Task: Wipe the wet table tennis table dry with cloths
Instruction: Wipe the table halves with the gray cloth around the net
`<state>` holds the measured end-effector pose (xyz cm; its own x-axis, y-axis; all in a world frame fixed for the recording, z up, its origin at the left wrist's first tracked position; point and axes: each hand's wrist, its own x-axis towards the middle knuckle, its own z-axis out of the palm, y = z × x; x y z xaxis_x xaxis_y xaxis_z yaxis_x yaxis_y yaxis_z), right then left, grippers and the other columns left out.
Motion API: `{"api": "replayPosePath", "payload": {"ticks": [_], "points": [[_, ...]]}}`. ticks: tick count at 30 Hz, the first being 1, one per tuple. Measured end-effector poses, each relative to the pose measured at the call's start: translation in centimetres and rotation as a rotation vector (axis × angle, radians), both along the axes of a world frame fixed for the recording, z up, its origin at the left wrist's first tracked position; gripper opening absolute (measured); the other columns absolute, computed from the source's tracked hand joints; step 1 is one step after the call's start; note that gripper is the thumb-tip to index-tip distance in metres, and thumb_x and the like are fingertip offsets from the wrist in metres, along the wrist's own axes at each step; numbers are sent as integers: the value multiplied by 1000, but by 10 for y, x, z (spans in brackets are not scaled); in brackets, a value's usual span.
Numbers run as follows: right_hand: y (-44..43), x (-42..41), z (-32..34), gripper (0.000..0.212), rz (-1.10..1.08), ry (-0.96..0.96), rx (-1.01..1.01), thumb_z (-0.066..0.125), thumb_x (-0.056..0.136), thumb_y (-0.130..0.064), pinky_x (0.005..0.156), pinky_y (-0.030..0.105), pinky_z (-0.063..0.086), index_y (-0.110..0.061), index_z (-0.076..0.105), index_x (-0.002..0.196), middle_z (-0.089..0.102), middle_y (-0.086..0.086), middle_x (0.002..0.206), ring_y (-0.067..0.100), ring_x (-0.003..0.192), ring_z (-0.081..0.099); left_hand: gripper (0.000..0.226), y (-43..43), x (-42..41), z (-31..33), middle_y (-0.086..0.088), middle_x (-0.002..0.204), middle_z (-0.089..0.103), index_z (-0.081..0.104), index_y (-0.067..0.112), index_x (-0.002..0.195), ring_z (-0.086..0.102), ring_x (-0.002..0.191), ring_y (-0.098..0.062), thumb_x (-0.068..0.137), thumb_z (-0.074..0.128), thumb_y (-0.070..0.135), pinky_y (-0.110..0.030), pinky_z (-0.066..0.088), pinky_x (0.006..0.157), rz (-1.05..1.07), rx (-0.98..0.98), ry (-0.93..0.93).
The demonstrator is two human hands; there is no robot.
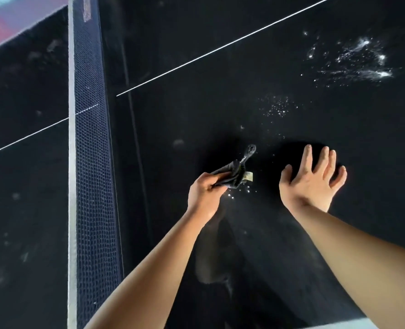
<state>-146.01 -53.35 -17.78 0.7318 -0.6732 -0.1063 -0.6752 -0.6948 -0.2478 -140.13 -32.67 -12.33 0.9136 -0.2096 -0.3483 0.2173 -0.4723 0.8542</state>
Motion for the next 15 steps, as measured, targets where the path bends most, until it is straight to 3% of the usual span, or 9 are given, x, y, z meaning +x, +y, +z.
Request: {"api": "replayPosePath", "payload": {"ticks": [4, 7, 10, 12, 15], "points": [[-7, -5, 12, 65, 38, -30, 130, 44, 93, -41, 122, 51, -2, -22, 30, 154, 15, 14, 164, 26, 153, 1, 47, -24, -35, 3, 7, 101, 69, 67, 67, 90, 69, 91, -19, 89, 73, 20, -45, 57, 83, 49, 98, 25], [-26, -20, 29, 54, 105, -88, 439, 49, 94, -30, 123, 40, -4, -30, 43, 148, 18, 1, 165, 15, 154, 1, 36, -41, -74, 0, 13, 111, 71, 69, 61, 101, 71, 94, -13, 88, 72, 27, -44, 59, 82, -39, 52, 70], [-51, -69, 60, 40, 93, -140, 711, 48, 97, -29, 120, 39, 23, -32, 57, 136, 42, -8, 154, 15, 144, 34, 34, -58, -132, -5, 27, 121, 68, 72, 56, 107, 69, 108, -9, 85, 70, 29, -46, 57, 95, -128, 15, 111], [-62, -118, 81, 36, -8, -214, 744, 48, 96, -29, 109, 38, 40, -33, 62, 129, 57, -8, 139, 16, 125, 53, 40, -74, -181, -6, 31, 116, 69, 70, 61, 105, 69, 105, -4, 86, 69, 26, -42, 58, 92, -190, 49, 133], [-75, -194, 101, 31, -146, -273, 728, 50, 96, -23, 93, 32, 45, -27, 67, 122, 66, -4, 122, 17, 111, 60, 48, -102, -256, -5, 30, 110, 70, 64, 69, 107, 68, 95, 1, 83, 59, 27, -31, 59, 80, -298, 171, 164]]}}
